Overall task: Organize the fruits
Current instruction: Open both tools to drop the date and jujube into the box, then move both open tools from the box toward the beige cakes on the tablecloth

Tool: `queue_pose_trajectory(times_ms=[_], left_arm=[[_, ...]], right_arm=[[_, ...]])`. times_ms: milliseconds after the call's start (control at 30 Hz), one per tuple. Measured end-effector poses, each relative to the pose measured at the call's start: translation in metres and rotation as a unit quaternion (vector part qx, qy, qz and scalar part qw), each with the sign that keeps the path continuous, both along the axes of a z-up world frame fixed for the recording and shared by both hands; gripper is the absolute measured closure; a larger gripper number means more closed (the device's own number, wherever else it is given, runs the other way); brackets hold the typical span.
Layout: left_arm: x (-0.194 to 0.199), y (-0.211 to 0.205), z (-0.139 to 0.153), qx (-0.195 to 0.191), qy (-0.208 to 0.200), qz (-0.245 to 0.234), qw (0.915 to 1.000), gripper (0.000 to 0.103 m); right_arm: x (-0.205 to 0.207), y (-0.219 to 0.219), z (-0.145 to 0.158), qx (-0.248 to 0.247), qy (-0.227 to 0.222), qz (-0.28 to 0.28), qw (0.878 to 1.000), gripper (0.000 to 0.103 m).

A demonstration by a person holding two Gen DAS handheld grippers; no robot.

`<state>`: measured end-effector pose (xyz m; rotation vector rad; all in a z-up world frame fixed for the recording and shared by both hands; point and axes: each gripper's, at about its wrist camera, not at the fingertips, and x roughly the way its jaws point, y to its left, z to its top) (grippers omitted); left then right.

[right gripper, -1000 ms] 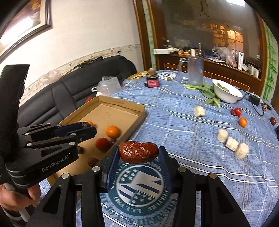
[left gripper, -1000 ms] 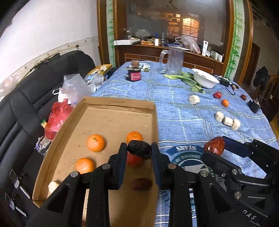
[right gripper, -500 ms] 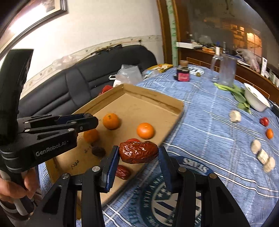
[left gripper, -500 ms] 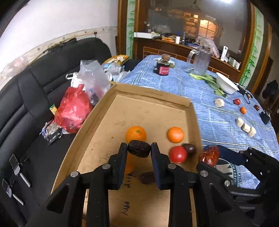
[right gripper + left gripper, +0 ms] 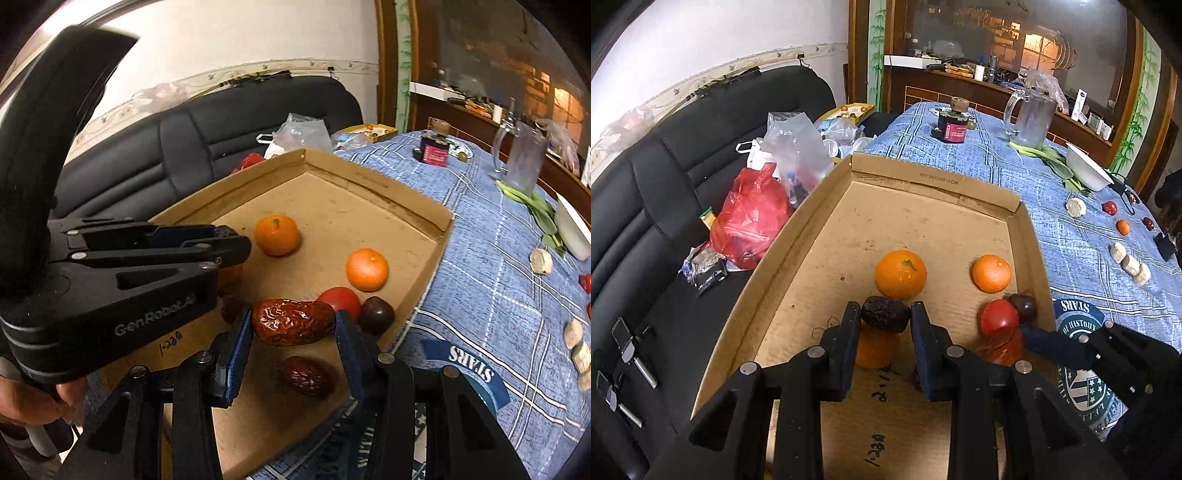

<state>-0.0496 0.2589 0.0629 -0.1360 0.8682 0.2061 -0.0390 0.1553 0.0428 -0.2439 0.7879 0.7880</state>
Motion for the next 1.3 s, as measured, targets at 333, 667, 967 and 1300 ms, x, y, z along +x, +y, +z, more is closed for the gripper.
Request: queue_pose_trajectory(times_ms=[333,667,967,1300], left_arm=[[-0.002,0.001,0.001,0.003,-0.006,0.015,0.9999,0.035],[-0.008,-0.006,0.013,0.011,-0.030,0.034,0.9989,0.019],[-0.008,-0.034,0.023,0.017,-0.043,0.026,0.9986,0.015],[0.001,-0.084,0.026,0.017,-0.045,-0.015,0.9987,0.015]], right_arm=[[-0.001,-0.004,-0.001,0.028,0.012,0.005,1.000,0.036],[-0.007,-0.033,0.019,0.056,0.002,-0.030,0.998,0.033],[-0.006,-0.072,0.030,0.067,-0.009,-0.081,0.994,0.029],[-0.001,-0.123,0.031,0.068,-0.015,-0.132,0.989,0.028]])
